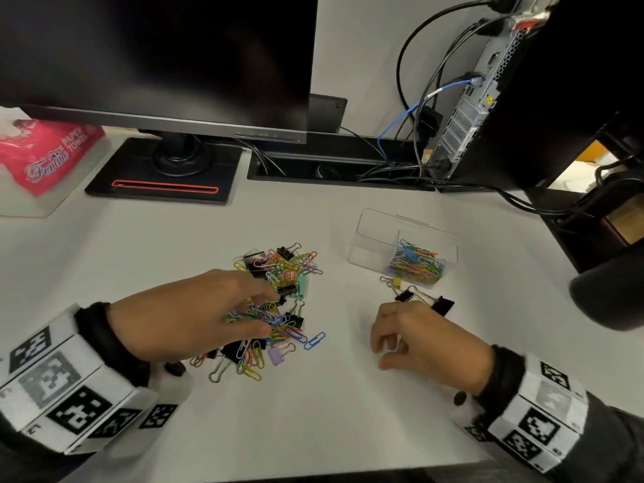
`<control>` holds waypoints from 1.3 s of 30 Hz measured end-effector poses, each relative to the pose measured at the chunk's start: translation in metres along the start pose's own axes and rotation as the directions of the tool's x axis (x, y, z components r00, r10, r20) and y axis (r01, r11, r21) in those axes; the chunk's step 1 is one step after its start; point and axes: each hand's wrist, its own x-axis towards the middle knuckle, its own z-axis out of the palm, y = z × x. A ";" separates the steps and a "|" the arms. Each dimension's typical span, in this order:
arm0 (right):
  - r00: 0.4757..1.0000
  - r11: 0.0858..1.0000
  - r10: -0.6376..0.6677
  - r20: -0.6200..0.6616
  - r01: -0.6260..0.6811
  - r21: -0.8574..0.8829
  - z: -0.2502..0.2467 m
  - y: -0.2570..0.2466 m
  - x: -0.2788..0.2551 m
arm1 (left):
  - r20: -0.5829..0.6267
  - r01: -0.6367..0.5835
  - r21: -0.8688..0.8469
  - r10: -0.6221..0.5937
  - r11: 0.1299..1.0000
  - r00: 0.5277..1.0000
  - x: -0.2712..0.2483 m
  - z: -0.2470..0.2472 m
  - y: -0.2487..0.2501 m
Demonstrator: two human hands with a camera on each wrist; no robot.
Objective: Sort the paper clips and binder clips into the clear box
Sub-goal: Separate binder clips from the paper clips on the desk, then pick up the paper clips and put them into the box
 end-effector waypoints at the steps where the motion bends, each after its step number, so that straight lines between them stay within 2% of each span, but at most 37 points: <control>1: 1.000 1.000 0.001 0.011 -0.001 0.000 -0.001 0.001 0.001 | -0.011 -0.001 -0.007 0.001 1.000 1.000 0.000 0.000 0.001; 5: 0.999 1.000 0.017 0.040 -0.018 0.010 -0.001 0.002 0.000 | -0.015 -0.001 0.003 0.001 1.000 1.000 0.002 0.001 0.003; 11: 0.992 0.978 0.070 0.108 -0.090 0.187 -0.004 0.007 -0.002 | 0.016 -0.007 0.003 0.007 1.000 1.000 0.004 0.006 0.004; 15: 0.990 0.984 -0.001 0.140 -0.023 0.175 -0.013 0.008 -0.003 | 0.011 -0.013 0.001 0.013 1.000 1.000 0.003 0.004 0.002; 16: 0.994 0.987 -0.016 0.105 -0.001 0.162 -0.020 0.010 -0.003 | 0.005 -0.015 -0.012 0.015 1.000 1.000 0.003 0.002 0.000; 17: 1.000 0.988 -0.015 0.018 0.012 0.156 -0.030 0.013 -0.003 | -0.002 -0.013 -0.027 0.013 1.000 1.000 0.003 0.001 -0.002; 18: 0.993 0.987 0.003 -0.116 0.015 0.160 -0.042 0.018 -0.003 | -0.009 -0.008 -0.040 0.008 0.999 1.000 0.003 0.000 -0.005; 19: 0.959 0.988 0.030 -0.282 0.013 0.152 -0.054 0.023 -0.002 | -0.016 -0.002 -0.051 0.002 0.999 1.000 0.003 -0.001 -0.008; 21: 0.800 0.997 0.036 -0.598 0.009 0.072 -0.075 0.032 -0.002 | -0.032 0.009 -0.072 -0.011 0.997 0.999 0.003 -0.004 -0.014; 22: 0.727 1.000 0.020 -0.687 -0.010 0.019 -0.081 0.036 -0.001 | -0.039 0.012 -0.076 -0.015 0.997 0.999 0.004 -0.005 -0.016; 23: 0.695 0.999 0.013 -0.719 -0.044 -0.024 -0.082 0.041 0.001 | -0.046 0.012 -0.076 -0.016 0.997 0.999 0.005 -0.006 -0.017; 26: 0.745 0.973 0.058 -0.664 -0.190 -0.127 -0.068 0.050 0.009 | -0.071 0.022 -0.081 -0.028 0.996 0.997 0.007 -0.008 -0.018; 29: 0.688 0.969 0.041 -0.724 -0.205 -0.140 -0.062 0.048 0.009 | -0.146 0.020 -0.082 -0.032 0.996 0.989 0.010 -0.009 -0.016; 30: 0.693 0.970 0.049 -0.719 -0.205 -0.131 -0.063 0.047 0.008 | -0.169 0.019 -0.077 -0.032 0.997 0.985 0.013 -0.010 -0.015; 31: 0.734 0.965 0.081 -0.674 -0.227 -0.130 -0.065 0.046 0.008 | -0.180 0.019 -0.056 -0.029 0.998 0.983 0.017 -0.009 -0.014; 32: 0.798 0.954 0.136 -0.587 -0.265 -0.139 -0.066 0.047 0.008 | -0.178 0.022 -0.020 -0.025 1.000 0.984 0.022 -0.009 -0.013; 33: 0.859 0.941 0.206 -0.469 -0.305 -0.144 -0.067 0.049 0.009 | -0.164 0.028 0.028 -0.023 0.999 0.986 0.027 -0.009 -0.012; 34: 0.898 0.935 0.268 -0.350 -0.330 -0.128 -0.068 0.051 0.010 | -0.146 0.032 0.076 -0.021 0.997 0.989 0.034 -0.008 -0.010; 35: 0.915 0.937 0.303 -0.267 -0.337 -0.089 -0.068 0.053 0.012 | -0.128 0.032 0.116 -0.017 0.993 0.992 0.040 -0.007 -0.009; 36: 0.920 0.943 0.308 -0.242 -0.328 -0.047 -0.068 0.056 0.014 | -0.110 0.029 0.150 -0.013 0.988 0.994 0.047 -0.007 -0.008; 39: 0.914 0.950 0.301 -0.273 -0.312 0.002 -0.070 0.064 0.016 | -0.042 0.033 0.267 -0.023 0.963 0.999 0.063 -0.004 -0.004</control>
